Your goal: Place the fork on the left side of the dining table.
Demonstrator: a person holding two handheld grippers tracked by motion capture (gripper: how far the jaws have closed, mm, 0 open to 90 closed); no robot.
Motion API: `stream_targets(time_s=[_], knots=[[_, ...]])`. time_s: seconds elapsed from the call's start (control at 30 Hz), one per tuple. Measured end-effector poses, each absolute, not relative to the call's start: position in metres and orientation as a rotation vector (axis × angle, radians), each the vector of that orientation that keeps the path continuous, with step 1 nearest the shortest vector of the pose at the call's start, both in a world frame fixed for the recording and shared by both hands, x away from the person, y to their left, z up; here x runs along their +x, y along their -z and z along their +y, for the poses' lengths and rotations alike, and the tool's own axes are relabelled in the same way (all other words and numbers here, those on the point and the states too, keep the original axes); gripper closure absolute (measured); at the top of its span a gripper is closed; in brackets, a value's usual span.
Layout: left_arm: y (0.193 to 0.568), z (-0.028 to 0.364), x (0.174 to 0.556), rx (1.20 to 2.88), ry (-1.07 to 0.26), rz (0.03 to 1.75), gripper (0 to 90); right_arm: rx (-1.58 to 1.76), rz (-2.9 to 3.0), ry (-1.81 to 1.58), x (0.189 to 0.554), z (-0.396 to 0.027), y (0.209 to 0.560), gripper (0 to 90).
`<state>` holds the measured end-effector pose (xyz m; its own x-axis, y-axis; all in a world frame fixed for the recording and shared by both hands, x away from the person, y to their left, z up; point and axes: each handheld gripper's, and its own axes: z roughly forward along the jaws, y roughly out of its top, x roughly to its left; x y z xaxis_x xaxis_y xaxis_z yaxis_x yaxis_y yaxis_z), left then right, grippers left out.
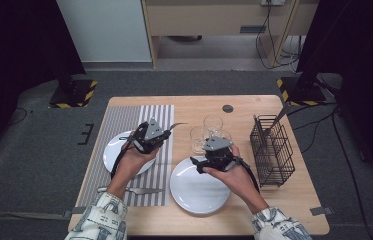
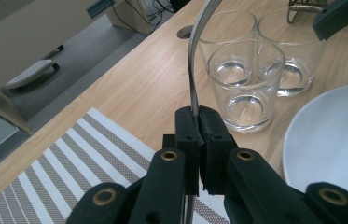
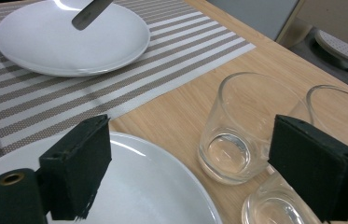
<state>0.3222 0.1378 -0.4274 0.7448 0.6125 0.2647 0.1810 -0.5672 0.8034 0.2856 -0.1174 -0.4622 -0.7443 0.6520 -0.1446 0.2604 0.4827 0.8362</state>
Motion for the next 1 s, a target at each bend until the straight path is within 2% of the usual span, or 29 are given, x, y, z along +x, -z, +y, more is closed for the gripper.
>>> stream_targets(time_s=[0.57,1.0], knots=[[0.417,0.141,0.342,2.191,-0.659,0.543,87.6,0.78,2.294,-1.192,0.265,-0.128,0.478,11.6],[0.405,0.137,0.354,2.233,-0.659,0.489,87.6,0.832,2.259,-1.185,0.253,-0.152,0.487,11.4]])
